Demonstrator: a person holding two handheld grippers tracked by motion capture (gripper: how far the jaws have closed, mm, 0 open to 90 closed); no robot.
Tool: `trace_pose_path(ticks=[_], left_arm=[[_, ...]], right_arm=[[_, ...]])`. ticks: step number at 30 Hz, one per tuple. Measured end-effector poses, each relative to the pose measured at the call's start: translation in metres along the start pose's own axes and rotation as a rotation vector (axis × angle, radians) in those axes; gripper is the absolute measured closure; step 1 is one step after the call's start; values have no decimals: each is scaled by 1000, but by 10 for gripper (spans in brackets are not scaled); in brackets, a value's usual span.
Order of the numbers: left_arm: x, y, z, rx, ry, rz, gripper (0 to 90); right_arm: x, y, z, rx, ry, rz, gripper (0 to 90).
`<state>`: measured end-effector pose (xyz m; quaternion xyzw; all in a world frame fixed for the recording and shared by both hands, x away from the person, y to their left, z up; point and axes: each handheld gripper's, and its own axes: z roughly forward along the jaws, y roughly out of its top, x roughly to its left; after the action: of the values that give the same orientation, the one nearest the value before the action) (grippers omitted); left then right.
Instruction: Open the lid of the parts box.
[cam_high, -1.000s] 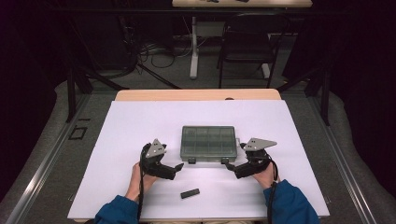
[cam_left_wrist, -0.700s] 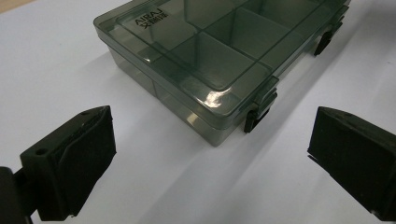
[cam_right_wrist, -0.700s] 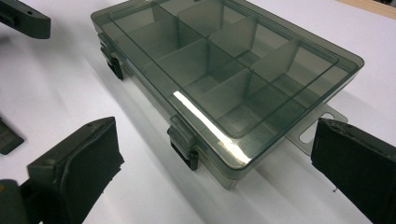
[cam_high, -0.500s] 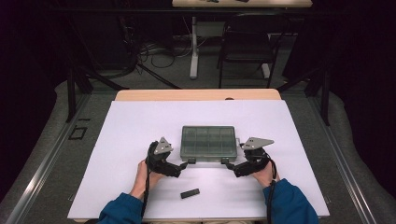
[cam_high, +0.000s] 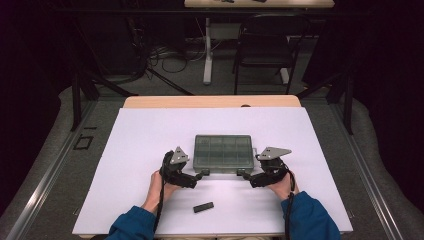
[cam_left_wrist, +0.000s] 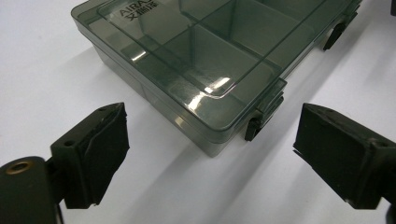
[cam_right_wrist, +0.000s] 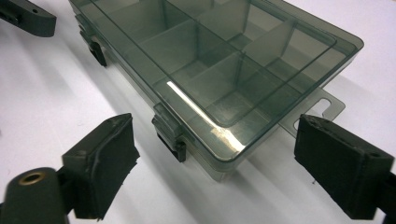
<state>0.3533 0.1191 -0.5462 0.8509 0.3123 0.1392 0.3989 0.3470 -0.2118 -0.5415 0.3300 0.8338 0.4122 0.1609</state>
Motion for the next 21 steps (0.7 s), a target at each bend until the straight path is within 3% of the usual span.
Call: trace_pose_path(ticks=[21], left_arm=[[-2, 0, 5, 18, 12, 20, 249]], right_arm=[[2, -2, 5, 29, -37, -10, 262]])
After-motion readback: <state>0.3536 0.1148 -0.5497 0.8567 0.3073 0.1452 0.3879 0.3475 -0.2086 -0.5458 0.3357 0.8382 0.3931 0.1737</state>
